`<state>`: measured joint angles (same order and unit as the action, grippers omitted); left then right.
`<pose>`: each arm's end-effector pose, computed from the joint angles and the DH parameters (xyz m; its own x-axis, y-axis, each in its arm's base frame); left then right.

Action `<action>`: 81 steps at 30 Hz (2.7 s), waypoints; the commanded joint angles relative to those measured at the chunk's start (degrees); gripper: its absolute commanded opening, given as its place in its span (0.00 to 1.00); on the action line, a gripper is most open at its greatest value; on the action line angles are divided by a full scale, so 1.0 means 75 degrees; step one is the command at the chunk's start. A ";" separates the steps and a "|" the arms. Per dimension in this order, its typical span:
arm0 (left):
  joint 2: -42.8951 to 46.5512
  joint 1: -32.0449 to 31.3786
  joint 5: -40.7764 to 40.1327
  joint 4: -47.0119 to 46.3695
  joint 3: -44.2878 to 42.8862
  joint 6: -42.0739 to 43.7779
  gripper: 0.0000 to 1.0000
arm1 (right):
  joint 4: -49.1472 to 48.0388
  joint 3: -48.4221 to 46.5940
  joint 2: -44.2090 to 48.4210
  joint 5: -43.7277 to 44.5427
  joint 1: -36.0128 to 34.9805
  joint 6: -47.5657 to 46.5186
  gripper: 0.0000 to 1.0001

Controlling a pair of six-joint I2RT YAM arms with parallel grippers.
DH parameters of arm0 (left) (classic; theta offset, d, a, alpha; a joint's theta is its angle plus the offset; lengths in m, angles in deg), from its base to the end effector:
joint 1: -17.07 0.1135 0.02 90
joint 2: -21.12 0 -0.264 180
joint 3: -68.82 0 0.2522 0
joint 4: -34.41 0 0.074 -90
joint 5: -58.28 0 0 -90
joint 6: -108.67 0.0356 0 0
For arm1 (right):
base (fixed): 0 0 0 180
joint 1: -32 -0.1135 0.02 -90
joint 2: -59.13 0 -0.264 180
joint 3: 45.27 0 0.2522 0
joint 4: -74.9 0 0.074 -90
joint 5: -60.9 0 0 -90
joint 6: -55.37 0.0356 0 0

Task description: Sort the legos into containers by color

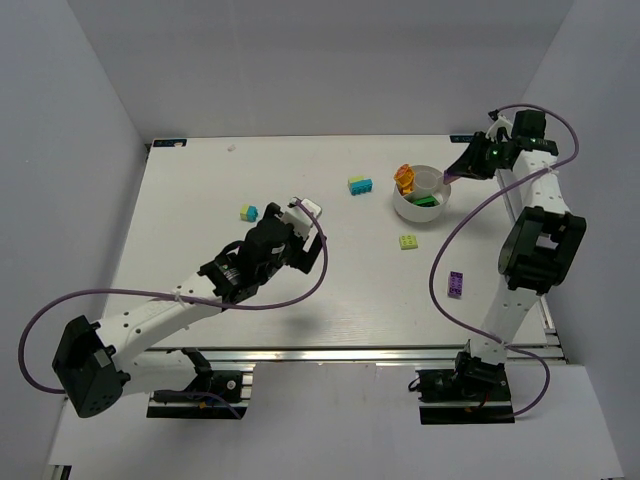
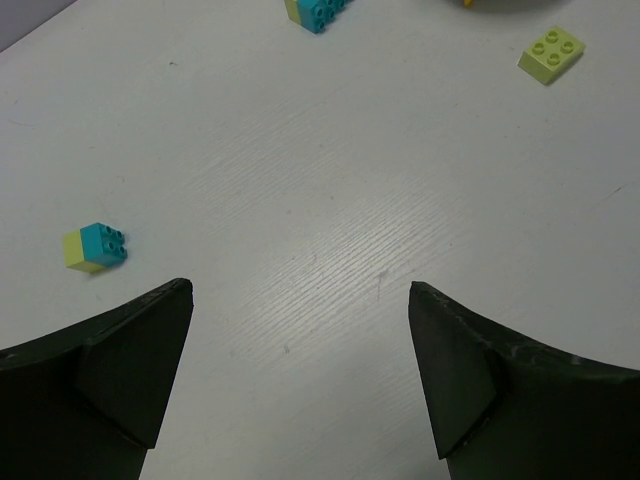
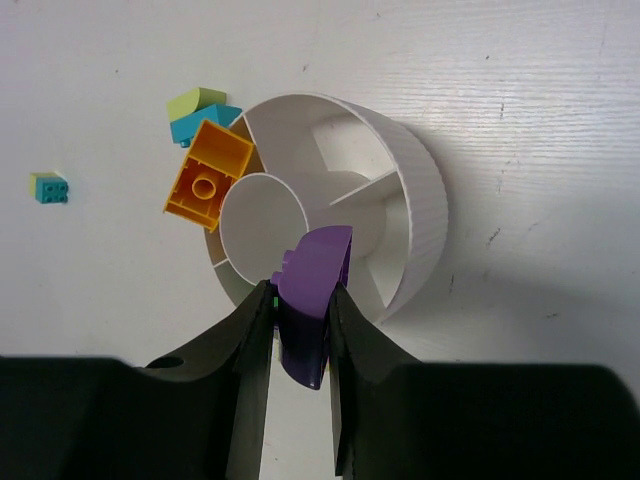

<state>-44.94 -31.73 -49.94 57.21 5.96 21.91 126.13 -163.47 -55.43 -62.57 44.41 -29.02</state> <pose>0.1807 -0.1895 0.2934 -0.2584 0.3766 -0.8896 0.5451 0.8171 0.1876 0.4450 -0.0778 0.2931 -0.7356 0.2454 -0.6314 -0.1126 0.8748 0.4712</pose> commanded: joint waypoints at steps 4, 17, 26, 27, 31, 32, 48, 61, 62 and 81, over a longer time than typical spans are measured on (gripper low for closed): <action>-0.0039 0.0026 -0.0067 -0.0021 0.0020 0.0071 0.98 | -0.0110 -0.0464 -0.0439 -0.0202 -0.0025 -0.0009 0.00; -0.0180 0.0026 -0.0055 0.0002 0.0020 0.0095 0.98 | 0.0089 -0.0675 -0.0768 -0.0095 -0.0025 -0.0150 0.69; -0.0005 0.0026 0.0003 -0.0021 0.0031 0.0083 0.97 | 0.0616 0.0433 0.1373 0.0023 0.0069 -0.3079 0.66; 0.0031 0.0026 0.0038 -0.0033 0.0054 0.0083 0.97 | 0.0675 0.1447 0.1725 -0.0233 0.0080 -0.3706 0.49; 0.0183 0.0026 0.0307 -0.0092 0.0066 0.0071 0.74 | 0.1387 0.4031 0.3423 0.0513 -0.0072 -0.5678 0.13; 0.0183 0.0026 0.0378 -0.0080 0.0043 0.0048 0.66 | 0.1541 0.4453 0.3613 0.0618 -0.0083 -0.5936 0.15; 0.0277 0.0026 0.0589 0.0072 -0.0074 -0.0023 0.64 | 0.0032 0.6660 0.3874 0.3525 -0.0364 -0.3034 0.89; 0.0300 0.0026 0.0601 0.0072 -0.0086 0.0001 0.64 | -0.1024 0.6871 0.3053 0.3819 -0.0587 -0.2166 0.60; 0.0289 0.0026 0.0613 0.0072 -0.0086 0.0001 0.64 | -0.1035 0.6883 0.3052 0.3853 -0.0599 -0.2165 0.55; 0.0195 0.0026 0.0566 0.0072 -0.0074 0.0036 0.64 | -0.0133 0.6448 0.4118 0.0984 -0.0762 -0.4251 0.75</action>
<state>-44.55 -31.73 -45.65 58.06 5.96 21.87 122.02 -113.71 -29.03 -45.02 39.66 -53.54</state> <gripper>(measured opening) 0.641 0.747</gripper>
